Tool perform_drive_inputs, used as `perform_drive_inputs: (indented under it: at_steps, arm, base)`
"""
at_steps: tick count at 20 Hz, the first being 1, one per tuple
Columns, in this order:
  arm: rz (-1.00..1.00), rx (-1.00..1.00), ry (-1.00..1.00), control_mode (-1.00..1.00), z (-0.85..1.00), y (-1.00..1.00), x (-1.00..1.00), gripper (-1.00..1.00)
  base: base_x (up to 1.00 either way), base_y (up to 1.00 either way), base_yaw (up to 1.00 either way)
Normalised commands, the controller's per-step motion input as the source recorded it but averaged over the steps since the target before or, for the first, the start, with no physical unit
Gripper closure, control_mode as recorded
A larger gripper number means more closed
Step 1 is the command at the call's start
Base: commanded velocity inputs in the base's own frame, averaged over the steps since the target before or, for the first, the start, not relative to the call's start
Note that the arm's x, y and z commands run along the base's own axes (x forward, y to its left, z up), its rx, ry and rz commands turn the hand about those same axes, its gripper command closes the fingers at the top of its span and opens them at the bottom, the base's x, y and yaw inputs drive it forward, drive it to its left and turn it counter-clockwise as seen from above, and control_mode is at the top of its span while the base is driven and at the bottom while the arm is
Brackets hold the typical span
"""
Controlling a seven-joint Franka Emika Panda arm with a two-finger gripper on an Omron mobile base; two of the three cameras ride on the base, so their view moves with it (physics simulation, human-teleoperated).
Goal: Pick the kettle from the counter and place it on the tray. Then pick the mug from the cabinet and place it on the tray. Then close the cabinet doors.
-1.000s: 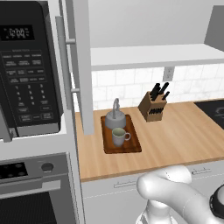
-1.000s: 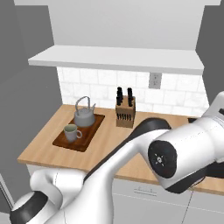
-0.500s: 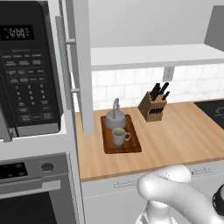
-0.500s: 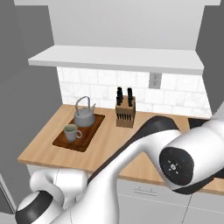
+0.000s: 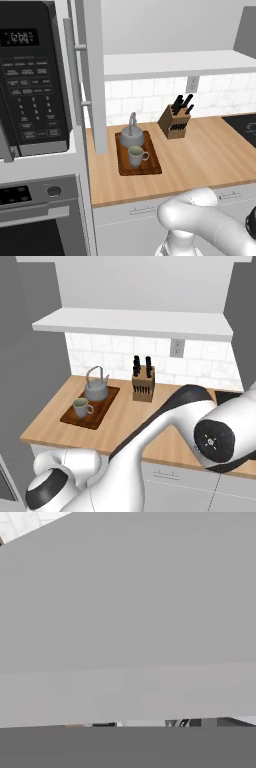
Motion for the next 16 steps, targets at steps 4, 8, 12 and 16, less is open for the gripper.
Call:
perform_drive_inputs:
  at_steps: [4, 8, 12, 16]
  arm:
    - [0.02, 0.0, 0.0, -1.0, 0.0, -0.02, 0.31, -1.0]
    - [0.07, 0.0, 0.02, -1.0, 0.0, 0.06, 0.24, -1.0]
    - [0.09, -0.04, 0.0, -1.0, 0.0, 0.43, 0.13, -1.0]
    - [0.12, -0.06, 0.0, -1.0, 0.0, 0.56, 0.2, -1.0]
  base:
    - [0.0, 0.0, 0.0]
    - [0.0, 0.0, 0.0]
    - [0.0, 0.0, 0.0]
    - [0.0, 0.0, 0.0]
